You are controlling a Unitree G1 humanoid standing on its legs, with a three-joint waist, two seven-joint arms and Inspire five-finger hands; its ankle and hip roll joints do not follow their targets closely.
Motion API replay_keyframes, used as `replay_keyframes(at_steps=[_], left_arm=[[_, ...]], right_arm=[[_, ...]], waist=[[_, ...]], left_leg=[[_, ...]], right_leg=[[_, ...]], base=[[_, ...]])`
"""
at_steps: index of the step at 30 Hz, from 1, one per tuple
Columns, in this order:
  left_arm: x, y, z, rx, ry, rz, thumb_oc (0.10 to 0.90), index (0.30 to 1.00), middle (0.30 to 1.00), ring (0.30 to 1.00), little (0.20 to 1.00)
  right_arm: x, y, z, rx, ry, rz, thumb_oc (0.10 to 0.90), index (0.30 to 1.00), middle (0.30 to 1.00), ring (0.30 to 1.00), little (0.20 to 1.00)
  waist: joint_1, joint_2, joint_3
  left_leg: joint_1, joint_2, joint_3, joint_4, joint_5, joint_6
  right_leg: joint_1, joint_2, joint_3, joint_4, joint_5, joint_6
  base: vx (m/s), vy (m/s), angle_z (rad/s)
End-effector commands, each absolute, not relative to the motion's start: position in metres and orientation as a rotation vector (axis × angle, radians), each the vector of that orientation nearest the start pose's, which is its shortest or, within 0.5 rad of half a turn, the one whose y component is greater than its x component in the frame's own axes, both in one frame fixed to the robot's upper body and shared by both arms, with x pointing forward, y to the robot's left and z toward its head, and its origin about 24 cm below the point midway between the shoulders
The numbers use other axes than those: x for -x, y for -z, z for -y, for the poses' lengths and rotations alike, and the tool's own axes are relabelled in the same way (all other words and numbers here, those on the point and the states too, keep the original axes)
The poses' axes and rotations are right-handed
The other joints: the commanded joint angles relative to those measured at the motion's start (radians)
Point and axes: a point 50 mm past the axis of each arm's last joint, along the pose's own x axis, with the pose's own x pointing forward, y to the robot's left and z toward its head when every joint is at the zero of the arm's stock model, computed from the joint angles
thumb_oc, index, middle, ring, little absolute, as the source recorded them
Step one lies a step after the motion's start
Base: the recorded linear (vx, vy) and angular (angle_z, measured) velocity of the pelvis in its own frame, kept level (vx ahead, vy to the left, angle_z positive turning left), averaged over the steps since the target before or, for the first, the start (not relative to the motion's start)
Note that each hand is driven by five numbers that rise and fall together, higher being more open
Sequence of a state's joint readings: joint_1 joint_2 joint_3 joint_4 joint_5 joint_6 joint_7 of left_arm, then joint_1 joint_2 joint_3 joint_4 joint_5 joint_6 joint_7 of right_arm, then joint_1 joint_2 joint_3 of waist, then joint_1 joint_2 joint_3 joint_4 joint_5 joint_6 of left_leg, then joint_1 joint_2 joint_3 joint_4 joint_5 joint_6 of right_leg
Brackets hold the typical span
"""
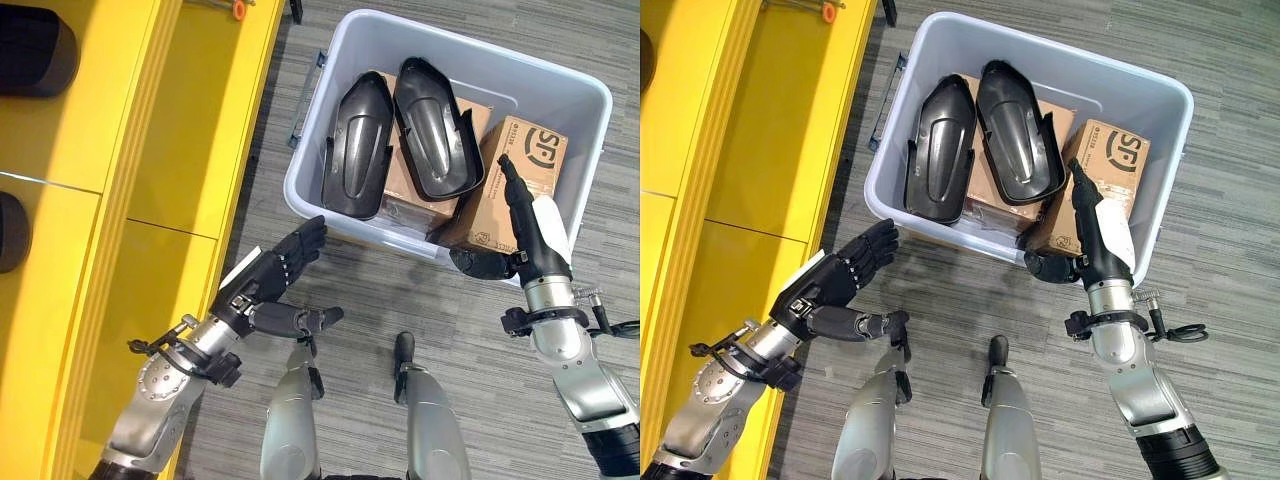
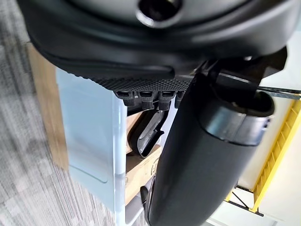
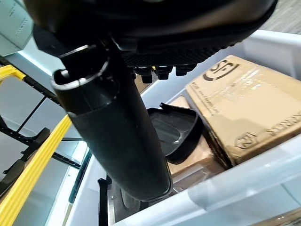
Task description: Move parts from the plastic box to the shelf.
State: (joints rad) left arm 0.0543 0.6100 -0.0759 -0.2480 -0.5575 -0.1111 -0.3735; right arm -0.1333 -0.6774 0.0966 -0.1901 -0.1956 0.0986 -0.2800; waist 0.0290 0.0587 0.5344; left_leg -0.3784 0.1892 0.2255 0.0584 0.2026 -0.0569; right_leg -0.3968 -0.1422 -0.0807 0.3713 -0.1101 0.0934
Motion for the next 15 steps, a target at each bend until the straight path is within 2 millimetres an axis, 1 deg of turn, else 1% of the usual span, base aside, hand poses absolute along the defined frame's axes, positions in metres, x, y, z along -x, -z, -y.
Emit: replay_keyframes(at_steps=[1,6,7,8,11,13,15], left_arm=[[-0.226,-0.150,-0.180,-0.051,0.647,0.429,0.900,1.000,1.000,1.000,1.000],[-0.227,-0.153,-0.178,-0.041,0.660,0.434,0.900,1.000,1.000,1.000,1.000],[-0.228,-0.153,-0.178,-0.041,0.660,0.436,0.900,1.000,1.000,1.000,1.000],[-0.228,-0.153,-0.177,-0.043,0.675,0.433,0.900,1.000,1.000,1.000,1.000],[-0.228,-0.155,-0.175,-0.048,0.692,0.432,0.900,1.000,1.000,1.000,1.000],[-0.228,-0.156,-0.174,-0.050,0.705,0.435,0.900,1.000,1.000,1.000,1.000],[-0.228,-0.158,-0.173,-0.059,0.711,0.437,0.900,1.000,1.000,1.000,1.000]], right_arm=[[-0.269,-0.215,0.214,0.911,0.256,0.682,0.900,1.000,1.000,1.000,1.000],[-0.271,-0.228,0.209,0.963,0.277,0.736,0.900,1.000,1.000,1.000,1.000],[-0.271,-0.229,0.209,0.963,0.278,0.738,0.900,1.000,1.000,1.000,1.000],[-0.272,-0.236,0.207,0.995,0.305,0.775,0.900,1.000,1.000,1.000,1.000],[-0.273,-0.246,0.204,1.033,0.344,0.828,0.900,1.000,1.000,1.000,1.000],[-0.272,-0.260,0.203,1.061,0.378,0.895,0.900,1.000,1.000,1.000,1.000],[-0.271,-0.268,0.201,1.085,0.394,0.931,0.900,1.000,1.000,1.000,1.000]], waist=[[-0.012,0.001,-0.015],[-0.008,0.008,-0.014],[-0.007,0.010,-0.014],[-0.008,0.012,-0.014],[-0.008,0.017,-0.014],[-0.005,0.023,-0.014],[-0.001,0.025,-0.014]], left_leg=[[0.015,0.040,-0.093,0.001,-0.084,-0.069],[0.004,0.044,-0.098,-0.003,-0.079,-0.068],[-0.001,0.047,-0.098,-0.004,-0.074,-0.067],[-0.006,0.044,-0.102,-0.006,-0.074,-0.068],[-0.015,0.042,-0.104,-0.012,-0.070,-0.070],[-0.026,0.038,-0.107,-0.019,-0.067,-0.069],[-0.037,0.036,-0.109,-0.017,-0.066,-0.068]], right_leg=[[0.045,-0.019,-0.067,0.035,-0.081,-0.026],[-0.002,-0.021,-0.071,0.097,-0.101,-0.032],[-0.007,-0.018,-0.071,0.096,-0.094,-0.033],[-0.026,-0.023,-0.066,0.115,-0.103,-0.033],[-0.043,-0.027,-0.062,0.118,-0.100,-0.032],[-0.063,-0.028,-0.058,0.117,-0.095,-0.030],[-0.079,-0.031,-0.059,0.127,-0.096,-0.030]], base=[[-0.11,-0.075,-0.07],[-0.08,-0.069,-0.01],[-0.09,-0.075,0.06],[-0.07,-0.063,0.03],[-0.07,-0.060,0.04],[-0.08,-0.063,-0.01],[-0.05,-0.059,0.00]])
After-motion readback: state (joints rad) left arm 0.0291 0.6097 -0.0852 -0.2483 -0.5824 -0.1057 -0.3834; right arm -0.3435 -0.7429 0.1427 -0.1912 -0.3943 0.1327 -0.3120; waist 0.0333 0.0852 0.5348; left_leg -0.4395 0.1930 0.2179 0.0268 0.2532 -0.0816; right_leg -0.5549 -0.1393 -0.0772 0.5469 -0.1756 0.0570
